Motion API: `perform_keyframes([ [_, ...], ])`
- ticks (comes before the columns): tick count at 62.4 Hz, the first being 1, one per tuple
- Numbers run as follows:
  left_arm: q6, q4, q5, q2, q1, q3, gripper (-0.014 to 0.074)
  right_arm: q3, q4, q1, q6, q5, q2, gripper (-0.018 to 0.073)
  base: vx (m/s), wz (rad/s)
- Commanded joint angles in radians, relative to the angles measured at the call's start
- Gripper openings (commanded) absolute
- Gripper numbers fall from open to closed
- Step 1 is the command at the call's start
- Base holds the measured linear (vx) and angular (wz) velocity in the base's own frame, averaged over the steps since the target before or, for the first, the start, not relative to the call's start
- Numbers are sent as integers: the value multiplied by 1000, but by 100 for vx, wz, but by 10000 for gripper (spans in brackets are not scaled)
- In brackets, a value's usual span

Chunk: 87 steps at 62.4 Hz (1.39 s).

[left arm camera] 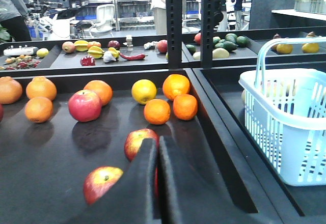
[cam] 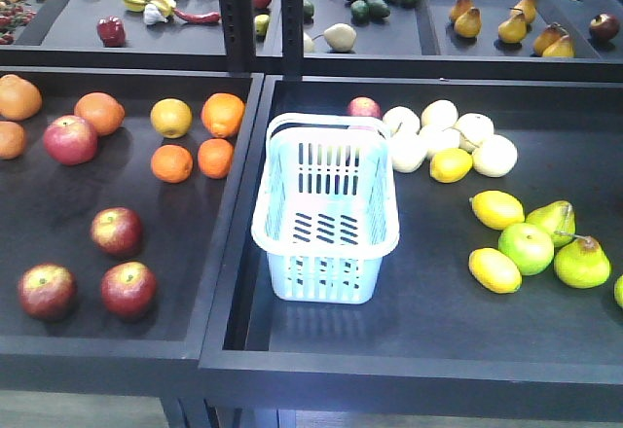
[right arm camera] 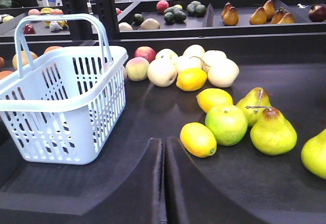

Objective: Pick three apples into basket with both arms
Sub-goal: 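Turn the base and approach the table holding the light-blue basket, then stop the base in front of the light-blue basket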

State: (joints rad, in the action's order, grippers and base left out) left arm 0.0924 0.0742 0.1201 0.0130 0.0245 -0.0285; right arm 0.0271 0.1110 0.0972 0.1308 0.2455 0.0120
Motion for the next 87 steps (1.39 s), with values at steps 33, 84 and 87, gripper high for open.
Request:
perform_keyframes([
  [33, 2, 10, -72, 12, -3, 25, -6, 14, 13, 1, -8, -73, 12, -5, 6, -4],
  [84, 2, 10, -70, 13, -3, 25, -6, 14, 13, 1, -8, -73, 12, -5, 11, 0],
  [87, 2, 10, -70, 13, -3, 25, -6, 14, 13, 1, -8, -73, 12, -5, 9, -1],
])
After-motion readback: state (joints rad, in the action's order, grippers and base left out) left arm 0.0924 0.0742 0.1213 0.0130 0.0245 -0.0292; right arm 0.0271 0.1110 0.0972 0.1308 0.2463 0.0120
